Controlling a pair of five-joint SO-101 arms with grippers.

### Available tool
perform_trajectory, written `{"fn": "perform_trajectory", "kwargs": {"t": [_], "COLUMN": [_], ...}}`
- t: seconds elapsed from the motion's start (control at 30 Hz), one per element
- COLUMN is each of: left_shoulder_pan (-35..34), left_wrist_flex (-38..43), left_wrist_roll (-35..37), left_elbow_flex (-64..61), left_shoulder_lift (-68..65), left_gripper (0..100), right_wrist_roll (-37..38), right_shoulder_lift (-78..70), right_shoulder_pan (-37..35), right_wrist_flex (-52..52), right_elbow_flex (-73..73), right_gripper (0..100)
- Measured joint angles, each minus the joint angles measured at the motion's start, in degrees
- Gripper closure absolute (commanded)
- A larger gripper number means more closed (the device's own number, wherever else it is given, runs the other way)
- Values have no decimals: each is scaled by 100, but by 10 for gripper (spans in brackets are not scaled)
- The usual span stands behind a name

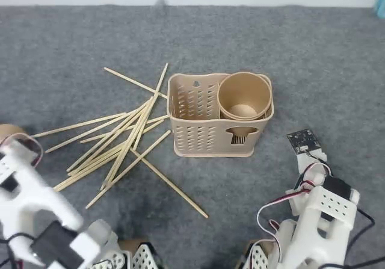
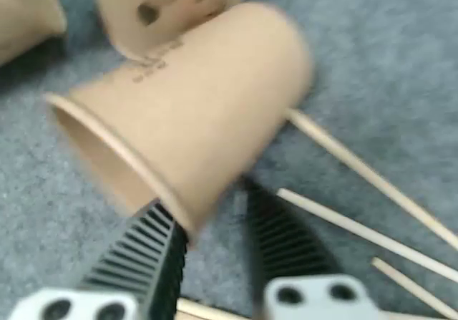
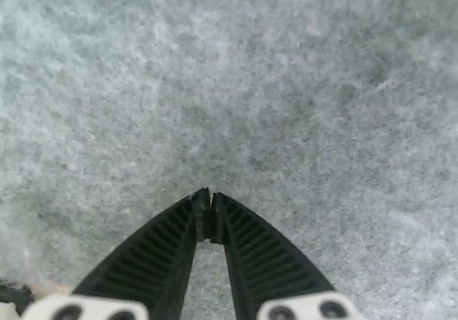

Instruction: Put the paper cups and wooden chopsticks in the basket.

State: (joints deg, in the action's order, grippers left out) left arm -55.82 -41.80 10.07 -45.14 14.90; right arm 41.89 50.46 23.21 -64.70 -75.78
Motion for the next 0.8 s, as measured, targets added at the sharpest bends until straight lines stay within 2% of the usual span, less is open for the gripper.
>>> {"fn": "perform_trajectory", "kwargs": {"t": [0.2,0.3,0.53,0.8], "left_shoulder_pan": [431,651,1266,2514], "left_wrist_flex": [0,-255,-1688,-3745], "left_wrist_roll": [18,18,44,114], "left_elbow_flex": [0,9,607,2189], "left_shoulder_lift": [334,501,1108,1486], "left_gripper": [987,987,987,987], "right_wrist_roll": [0,0,0,0], "right_shoulder_lift": [0,0,0,0], "right_shoulder_pan": [0,0,0,0], "right_wrist_flex": [0,0,0,0], "right_elbow_flex": [0,0,0,0], "right_gripper": [990,990,990,990]}}
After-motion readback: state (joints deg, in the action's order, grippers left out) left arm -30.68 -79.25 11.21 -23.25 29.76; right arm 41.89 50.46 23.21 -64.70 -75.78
